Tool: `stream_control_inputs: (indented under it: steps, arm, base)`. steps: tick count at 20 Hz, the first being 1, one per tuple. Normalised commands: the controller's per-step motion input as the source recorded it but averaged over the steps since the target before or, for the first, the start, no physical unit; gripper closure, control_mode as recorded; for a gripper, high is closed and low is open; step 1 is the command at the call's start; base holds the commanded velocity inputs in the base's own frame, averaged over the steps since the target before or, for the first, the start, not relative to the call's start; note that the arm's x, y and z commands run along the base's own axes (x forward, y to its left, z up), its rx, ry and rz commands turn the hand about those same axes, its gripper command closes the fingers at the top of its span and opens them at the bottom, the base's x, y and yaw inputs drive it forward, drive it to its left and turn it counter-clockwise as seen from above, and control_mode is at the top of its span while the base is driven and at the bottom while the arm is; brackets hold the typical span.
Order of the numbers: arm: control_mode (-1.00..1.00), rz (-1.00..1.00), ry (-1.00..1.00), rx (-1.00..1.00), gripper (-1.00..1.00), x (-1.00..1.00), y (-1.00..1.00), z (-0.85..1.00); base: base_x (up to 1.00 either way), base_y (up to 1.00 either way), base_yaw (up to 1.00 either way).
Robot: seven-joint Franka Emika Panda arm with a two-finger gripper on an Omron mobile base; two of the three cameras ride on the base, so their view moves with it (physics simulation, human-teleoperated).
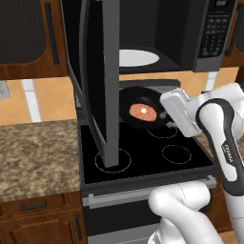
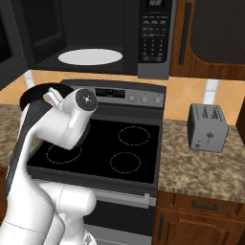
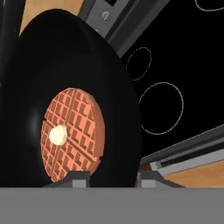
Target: Open the microwave, place the bowl with waffle inside the microwave, then close the microwave door and turn it on.
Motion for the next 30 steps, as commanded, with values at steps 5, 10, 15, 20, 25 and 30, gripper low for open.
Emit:
stream_control_inputs:
  steps: [5,10,15,20,25,30]
  arm:
    - [-1.0,0.0,0.17,0.01,1.0,0.03,-0.2,1.0]
    - [-1.0,0.0,0.11,0.01,1.0,0.04,-0.08,0.85]
    - [-1.0,0.0,0.0,0.0,1.0,0.03,0.0,0.0]
    - [-1.0,0.0,-0.16,0.0,1.0,0.12,0.0,0.15]
    - [-1.0,-0.08,-0.09,0.0,1.0,0.6,0.0,0.3]
    - [-1.0,-0.21,-0.04,0.0,1.0,0.83,0.0,0.0]
  base:
    - [0.0,0.0,0.0]
    - [0.0,0.0,0.0]
    - [0.0,0.0,0.0]
    - [0.0,0.0,0.0]
    - [0.0,0.0,0.0]
    - [0.0,0.0,0.0]
